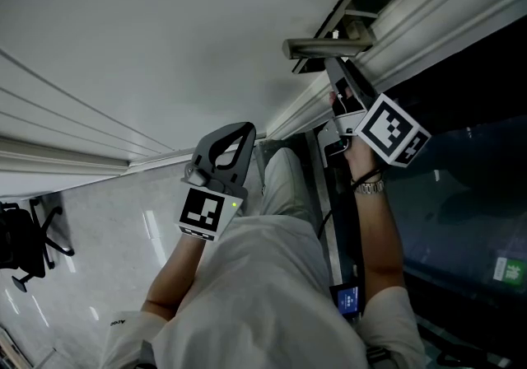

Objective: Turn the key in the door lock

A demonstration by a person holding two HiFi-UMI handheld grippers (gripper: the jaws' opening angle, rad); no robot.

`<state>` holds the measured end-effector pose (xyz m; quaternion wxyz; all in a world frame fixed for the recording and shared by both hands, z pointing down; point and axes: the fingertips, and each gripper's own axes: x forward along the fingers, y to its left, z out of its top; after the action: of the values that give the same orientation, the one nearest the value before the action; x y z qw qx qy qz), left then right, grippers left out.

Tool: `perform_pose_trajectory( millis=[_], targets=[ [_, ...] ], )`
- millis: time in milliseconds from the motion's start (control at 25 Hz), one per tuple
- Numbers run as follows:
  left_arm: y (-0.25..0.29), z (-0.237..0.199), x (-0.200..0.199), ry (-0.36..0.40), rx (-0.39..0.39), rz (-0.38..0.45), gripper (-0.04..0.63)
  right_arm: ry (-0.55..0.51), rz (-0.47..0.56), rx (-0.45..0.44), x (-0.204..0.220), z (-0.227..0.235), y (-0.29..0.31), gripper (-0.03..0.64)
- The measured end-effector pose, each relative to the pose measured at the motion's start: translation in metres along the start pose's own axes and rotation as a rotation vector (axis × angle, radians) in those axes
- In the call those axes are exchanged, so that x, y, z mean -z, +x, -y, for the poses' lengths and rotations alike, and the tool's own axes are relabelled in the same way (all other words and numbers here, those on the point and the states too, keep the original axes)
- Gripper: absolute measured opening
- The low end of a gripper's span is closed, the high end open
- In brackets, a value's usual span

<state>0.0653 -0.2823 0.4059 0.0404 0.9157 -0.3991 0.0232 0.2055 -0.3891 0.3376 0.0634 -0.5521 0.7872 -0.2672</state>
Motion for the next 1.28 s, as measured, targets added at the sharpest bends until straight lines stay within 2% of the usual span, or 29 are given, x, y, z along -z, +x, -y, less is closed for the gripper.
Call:
perform_pose_trajectory(
  millis=[280, 520, 720, 960, 1120, 1280],
  targets=[
    [-0.001, 0.004, 0.0, 0.006, 0.01, 0.003, 0.006, -0.476, -0.037, 0.105, 0.003, -0.007, -0.01, 0.135],
    [-0.002, 0.007, 0.001, -0.002, 0.012, -0.003, 0.006, -0.819, -0.051, 0.184, 0.006, -0.012, -0.015, 0.138],
    [-0.003, 0.007, 0.002, -0.001, 0.01, -0.003, 0.006, -1.173, -0.039, 0.271, 0.006, -0.018, -0.016, 0.138],
    [-0.004, 0.008, 0.002, 0.001, 0.015, -0.006, 0.006, -1.507, -0.069, 0.342, 0.009, -0.017, -0.013, 0.138],
    [-0.004, 0.008, 0.003, 0.001, 0.017, -0.009, 0.006, -1.635, -0.096, 0.372, 0.009, -0.015, -0.008, 0.138],
    [-0.003, 0.006, 0.004, 0.001, 0.017, -0.011, 0.005, -1.831, -0.103, 0.393, 0.012, -0.016, -0.002, 0.137]
  ],
)
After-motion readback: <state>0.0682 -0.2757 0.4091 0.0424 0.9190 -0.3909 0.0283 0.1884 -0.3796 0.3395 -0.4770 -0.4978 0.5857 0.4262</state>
